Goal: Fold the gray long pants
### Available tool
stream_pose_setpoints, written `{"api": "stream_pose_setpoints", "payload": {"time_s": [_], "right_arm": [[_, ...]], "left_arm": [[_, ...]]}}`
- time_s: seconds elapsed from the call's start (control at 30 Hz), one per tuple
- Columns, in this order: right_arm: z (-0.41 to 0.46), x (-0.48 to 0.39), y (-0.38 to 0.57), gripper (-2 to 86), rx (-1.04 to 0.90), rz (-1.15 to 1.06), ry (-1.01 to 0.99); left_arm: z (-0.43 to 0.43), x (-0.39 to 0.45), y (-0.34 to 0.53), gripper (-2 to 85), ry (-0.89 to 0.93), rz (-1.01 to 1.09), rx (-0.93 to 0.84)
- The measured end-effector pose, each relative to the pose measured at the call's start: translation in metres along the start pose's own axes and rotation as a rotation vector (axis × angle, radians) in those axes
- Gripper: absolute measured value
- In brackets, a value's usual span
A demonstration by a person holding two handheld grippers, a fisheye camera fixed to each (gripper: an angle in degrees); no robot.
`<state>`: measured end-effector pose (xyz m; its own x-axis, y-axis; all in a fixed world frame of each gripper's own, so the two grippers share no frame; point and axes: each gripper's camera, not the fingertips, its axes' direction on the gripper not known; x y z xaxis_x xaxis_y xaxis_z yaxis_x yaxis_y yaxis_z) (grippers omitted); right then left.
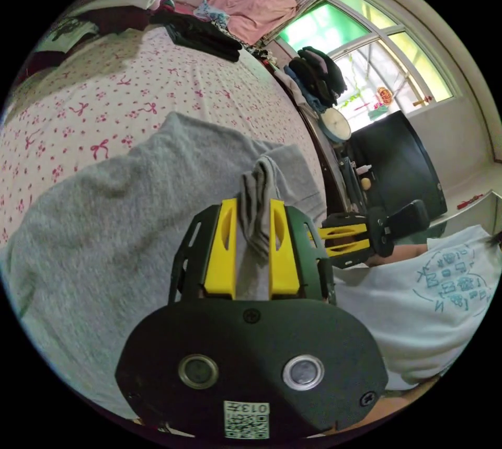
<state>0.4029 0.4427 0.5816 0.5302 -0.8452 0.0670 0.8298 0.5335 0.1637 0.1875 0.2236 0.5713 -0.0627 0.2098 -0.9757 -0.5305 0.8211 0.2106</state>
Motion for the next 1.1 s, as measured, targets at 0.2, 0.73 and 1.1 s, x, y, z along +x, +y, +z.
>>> {"api": "stream_pose_setpoints", "payload": {"time_s": [0.2,0.73,1.1], "right_arm": [[-0.043,0.003,0.022,5.6,0.001,0.166,0.193],[-0.050,-0.001,0.051,8.5,-0.154,0.321,0.345],[-0.035,-0.011,0.027,3.7,-0.196,0.330,0.425]], "left_arm": [[0.010,0.020,0.002,14.0,0.026,-0.022,-0.068],[-0.001,0.105,0.009,15.1,-0.278,-0.115,-0.060],[0.000,0.144,0.010,2.7,-0.287,-0.177,-0.052]]}}
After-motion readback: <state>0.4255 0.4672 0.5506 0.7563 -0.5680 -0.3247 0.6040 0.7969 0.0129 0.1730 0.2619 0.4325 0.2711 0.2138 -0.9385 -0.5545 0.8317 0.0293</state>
